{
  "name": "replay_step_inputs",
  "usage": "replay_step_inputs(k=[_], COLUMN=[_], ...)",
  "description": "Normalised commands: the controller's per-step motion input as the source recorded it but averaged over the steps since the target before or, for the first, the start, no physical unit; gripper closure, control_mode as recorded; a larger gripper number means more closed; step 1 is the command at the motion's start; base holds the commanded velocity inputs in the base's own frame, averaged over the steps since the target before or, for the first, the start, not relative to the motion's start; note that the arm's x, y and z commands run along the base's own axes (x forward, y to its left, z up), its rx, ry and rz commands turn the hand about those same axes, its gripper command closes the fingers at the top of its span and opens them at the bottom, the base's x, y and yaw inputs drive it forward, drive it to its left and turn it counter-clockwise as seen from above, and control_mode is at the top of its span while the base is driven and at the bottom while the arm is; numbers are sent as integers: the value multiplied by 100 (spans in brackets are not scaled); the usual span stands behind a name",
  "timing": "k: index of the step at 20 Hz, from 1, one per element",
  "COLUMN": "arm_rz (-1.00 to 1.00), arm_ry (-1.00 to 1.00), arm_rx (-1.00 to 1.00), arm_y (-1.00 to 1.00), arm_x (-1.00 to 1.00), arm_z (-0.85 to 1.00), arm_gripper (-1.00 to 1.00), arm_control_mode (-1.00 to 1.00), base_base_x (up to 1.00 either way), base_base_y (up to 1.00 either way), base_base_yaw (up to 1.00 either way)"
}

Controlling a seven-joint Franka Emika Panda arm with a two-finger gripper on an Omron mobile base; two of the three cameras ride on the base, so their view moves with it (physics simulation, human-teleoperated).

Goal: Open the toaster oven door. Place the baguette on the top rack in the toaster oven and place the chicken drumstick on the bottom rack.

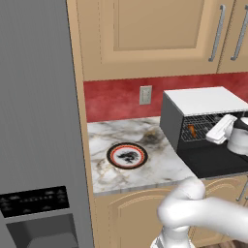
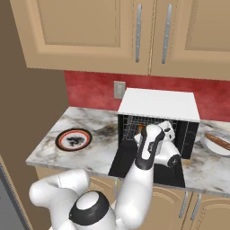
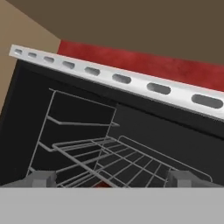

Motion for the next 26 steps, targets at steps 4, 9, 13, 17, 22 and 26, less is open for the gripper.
replay_step_inputs(k=[4,9,13,17,22,26], arm_rz=[0,0,0,0,0,0], arm_ry=[0,0,0,0,0,0], arm_rx=[-3,-3,-3,-2,-1,0], arm_y=[-9,-9,0,0,0,-9], arm_x=[19,23,35,38,32,25], arm_z=[-9,-17,-17,-13,-14,-16], arm_gripper=[-100,-100,-100,-100,-100,-100], arm_control_mode=[-100,-100,-100,-100,-100,-100], base_base_x=[0,0,0,0,0,0], base_base_y=[0,0,0,0,0,0], base_base_yaw=[0,0,0,0,0,0])
